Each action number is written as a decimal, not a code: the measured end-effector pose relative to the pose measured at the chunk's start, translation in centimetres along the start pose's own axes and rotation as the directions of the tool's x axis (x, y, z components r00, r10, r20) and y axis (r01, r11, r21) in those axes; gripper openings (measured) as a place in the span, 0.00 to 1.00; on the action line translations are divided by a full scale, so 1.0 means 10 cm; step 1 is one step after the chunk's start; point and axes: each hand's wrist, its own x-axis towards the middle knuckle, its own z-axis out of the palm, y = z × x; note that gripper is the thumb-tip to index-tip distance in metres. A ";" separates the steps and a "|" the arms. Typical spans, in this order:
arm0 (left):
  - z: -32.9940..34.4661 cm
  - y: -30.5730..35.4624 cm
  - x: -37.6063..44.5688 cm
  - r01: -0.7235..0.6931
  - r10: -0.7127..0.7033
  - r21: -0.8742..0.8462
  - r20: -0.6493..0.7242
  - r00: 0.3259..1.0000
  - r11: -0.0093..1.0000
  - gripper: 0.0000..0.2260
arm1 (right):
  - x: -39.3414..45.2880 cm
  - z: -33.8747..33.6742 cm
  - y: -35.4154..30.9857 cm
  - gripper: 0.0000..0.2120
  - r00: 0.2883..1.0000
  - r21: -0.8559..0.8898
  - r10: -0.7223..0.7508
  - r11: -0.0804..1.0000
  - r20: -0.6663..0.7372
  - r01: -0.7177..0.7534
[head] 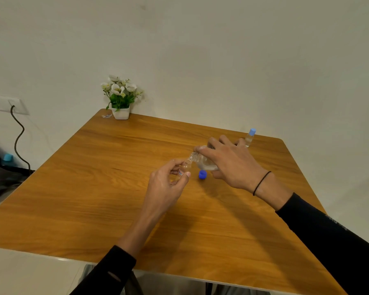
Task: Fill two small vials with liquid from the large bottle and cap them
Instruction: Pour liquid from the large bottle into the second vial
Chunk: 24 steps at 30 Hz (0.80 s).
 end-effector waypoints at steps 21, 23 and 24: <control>0.01 -0.02 0.00 -0.003 0.003 0.015 0.015 1.000 1.000 0.16 | 0.00 -0.04 0.01 0.36 1.000 0.001 -0.003 1.000 0.010 0.003; 0.01 -0.02 0.00 -0.005 0.005 0.015 0.015 1.000 1.000 0.15 | 0.00 -0.03 0.01 0.36 1.000 -0.005 -0.005 1.000 0.011 0.005; 0.02 -0.03 0.01 -0.004 0.004 0.015 0.015 1.000 1.000 0.15 | 0.00 -0.03 0.01 0.36 1.000 -0.006 -0.004 1.000 0.011 0.004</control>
